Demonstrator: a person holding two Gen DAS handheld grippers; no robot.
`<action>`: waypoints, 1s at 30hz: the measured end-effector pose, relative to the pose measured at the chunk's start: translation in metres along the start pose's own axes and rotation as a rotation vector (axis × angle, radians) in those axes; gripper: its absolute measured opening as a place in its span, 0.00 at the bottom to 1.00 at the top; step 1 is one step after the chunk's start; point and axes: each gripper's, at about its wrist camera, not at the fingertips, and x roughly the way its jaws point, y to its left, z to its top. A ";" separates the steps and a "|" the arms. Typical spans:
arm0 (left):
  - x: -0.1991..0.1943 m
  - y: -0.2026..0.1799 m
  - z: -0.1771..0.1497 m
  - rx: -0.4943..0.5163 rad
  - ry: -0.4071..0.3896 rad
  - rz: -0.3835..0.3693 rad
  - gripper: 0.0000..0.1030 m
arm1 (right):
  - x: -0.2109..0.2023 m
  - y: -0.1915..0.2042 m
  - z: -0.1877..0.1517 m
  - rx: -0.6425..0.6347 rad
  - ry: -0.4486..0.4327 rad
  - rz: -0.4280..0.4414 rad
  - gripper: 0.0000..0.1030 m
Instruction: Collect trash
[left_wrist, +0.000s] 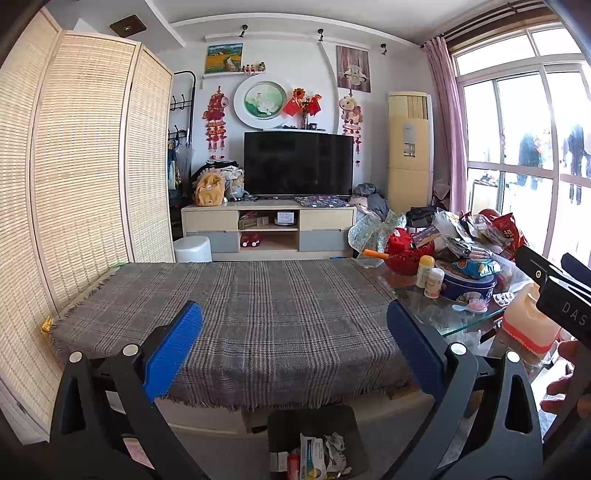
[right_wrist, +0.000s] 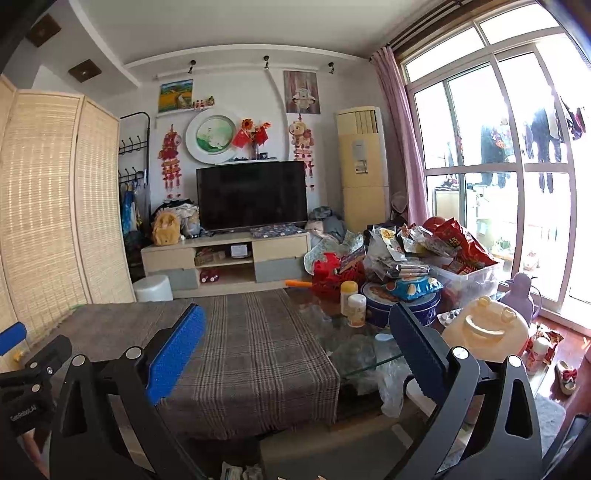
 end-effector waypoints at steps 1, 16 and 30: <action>-0.001 0.000 0.000 0.002 -0.004 0.000 0.92 | 0.001 0.001 0.000 -0.002 0.004 0.001 0.97; -0.008 0.004 0.001 -0.019 -0.018 0.006 0.92 | 0.001 0.006 0.002 -0.016 0.026 0.014 0.97; -0.013 0.007 0.002 -0.034 -0.026 -0.004 0.92 | 0.002 0.008 0.003 -0.015 0.040 0.029 0.97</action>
